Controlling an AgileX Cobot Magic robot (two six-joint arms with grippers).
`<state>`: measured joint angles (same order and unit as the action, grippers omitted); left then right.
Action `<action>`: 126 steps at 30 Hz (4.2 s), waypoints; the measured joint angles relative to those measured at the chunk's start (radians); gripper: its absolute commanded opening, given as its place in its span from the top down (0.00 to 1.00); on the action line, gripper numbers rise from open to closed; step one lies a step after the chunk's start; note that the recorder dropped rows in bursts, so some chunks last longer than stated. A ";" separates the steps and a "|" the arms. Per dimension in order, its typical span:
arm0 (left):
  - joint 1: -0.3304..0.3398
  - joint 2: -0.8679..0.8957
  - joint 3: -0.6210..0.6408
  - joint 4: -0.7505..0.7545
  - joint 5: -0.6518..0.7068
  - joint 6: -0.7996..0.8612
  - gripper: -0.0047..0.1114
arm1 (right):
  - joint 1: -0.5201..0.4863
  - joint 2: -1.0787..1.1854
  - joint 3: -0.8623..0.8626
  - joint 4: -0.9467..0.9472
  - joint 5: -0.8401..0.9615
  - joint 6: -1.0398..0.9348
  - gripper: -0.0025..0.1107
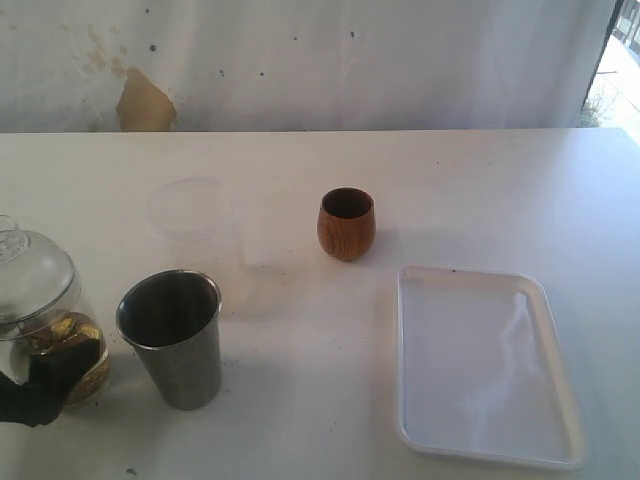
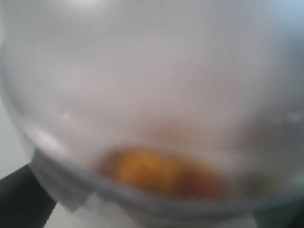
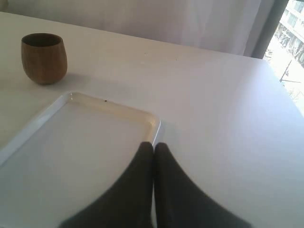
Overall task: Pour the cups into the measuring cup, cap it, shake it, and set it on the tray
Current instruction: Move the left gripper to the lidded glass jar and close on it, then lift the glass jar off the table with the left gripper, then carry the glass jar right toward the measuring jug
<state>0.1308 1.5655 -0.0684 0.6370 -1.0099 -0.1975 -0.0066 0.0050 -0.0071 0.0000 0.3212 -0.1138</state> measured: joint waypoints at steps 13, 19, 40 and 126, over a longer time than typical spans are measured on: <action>0.000 0.085 -0.014 -0.038 -0.125 0.043 0.06 | 0.000 0.000 0.000 0.000 0.000 0.000 0.98; 0.000 0.087 -0.014 -0.041 -0.176 0.045 0.06 | 0.000 0.000 0.000 0.000 0.000 0.000 0.98; 0.000 0.089 -0.091 0.058 -0.137 -0.030 0.23 | 0.000 0.000 0.000 0.000 0.000 0.000 0.98; -0.470 -0.452 -0.552 -0.689 0.749 0.184 0.96 | 0.000 0.000 0.002 0.000 0.015 -0.002 0.98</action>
<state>-0.3396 1.1138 -0.6208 -0.0519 -0.2613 -0.0130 -0.0066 0.0050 -0.0049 0.0000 0.3367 -0.1156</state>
